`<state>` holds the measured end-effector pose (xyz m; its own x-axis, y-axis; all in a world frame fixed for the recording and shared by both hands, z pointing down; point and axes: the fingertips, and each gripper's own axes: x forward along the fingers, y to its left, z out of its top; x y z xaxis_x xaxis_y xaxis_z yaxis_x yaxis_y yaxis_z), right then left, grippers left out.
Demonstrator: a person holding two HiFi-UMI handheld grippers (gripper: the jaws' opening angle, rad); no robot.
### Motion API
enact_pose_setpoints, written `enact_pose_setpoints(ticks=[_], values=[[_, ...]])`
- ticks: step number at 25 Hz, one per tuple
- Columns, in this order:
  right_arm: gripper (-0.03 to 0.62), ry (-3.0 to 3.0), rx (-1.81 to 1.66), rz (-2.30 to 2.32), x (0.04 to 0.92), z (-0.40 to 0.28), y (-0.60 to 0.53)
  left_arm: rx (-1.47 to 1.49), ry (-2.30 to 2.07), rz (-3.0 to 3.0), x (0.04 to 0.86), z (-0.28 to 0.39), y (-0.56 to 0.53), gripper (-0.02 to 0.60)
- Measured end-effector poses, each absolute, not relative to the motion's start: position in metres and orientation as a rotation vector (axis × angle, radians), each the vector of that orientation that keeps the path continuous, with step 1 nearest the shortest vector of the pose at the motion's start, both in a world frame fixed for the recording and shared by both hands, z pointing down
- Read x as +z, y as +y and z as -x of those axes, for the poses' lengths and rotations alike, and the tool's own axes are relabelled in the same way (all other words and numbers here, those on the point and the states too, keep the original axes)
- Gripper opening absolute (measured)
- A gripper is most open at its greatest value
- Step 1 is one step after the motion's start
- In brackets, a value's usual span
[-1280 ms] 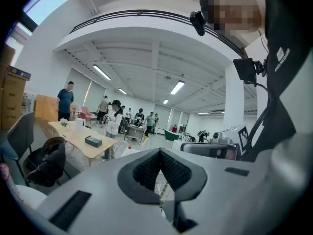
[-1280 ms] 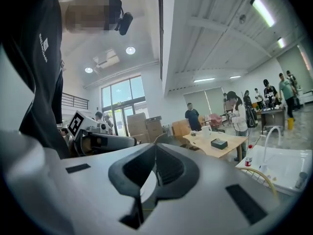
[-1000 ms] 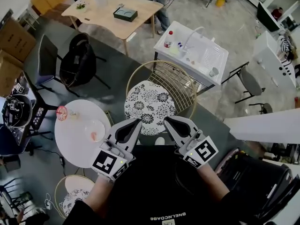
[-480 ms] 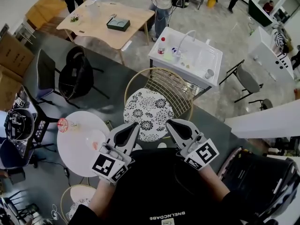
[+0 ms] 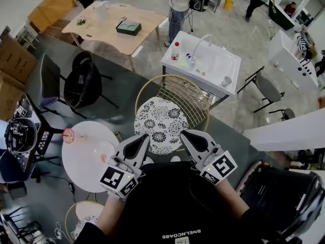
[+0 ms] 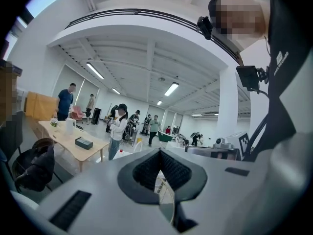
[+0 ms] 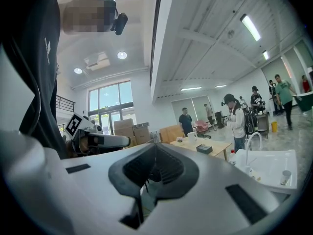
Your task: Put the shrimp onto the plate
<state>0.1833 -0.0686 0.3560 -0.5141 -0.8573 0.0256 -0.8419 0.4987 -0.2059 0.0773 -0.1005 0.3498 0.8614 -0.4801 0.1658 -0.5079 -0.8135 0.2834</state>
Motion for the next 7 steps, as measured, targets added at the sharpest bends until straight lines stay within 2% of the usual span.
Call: enact_pose_setpoints(ticks=[7], values=[[0.018, 2.648, -0.324, 1.513, 0.3596, -0.179, -0.0672, 0.116, -0.719, -2.681, 0.3568, -0.0713, -0.0996, 0.005]])
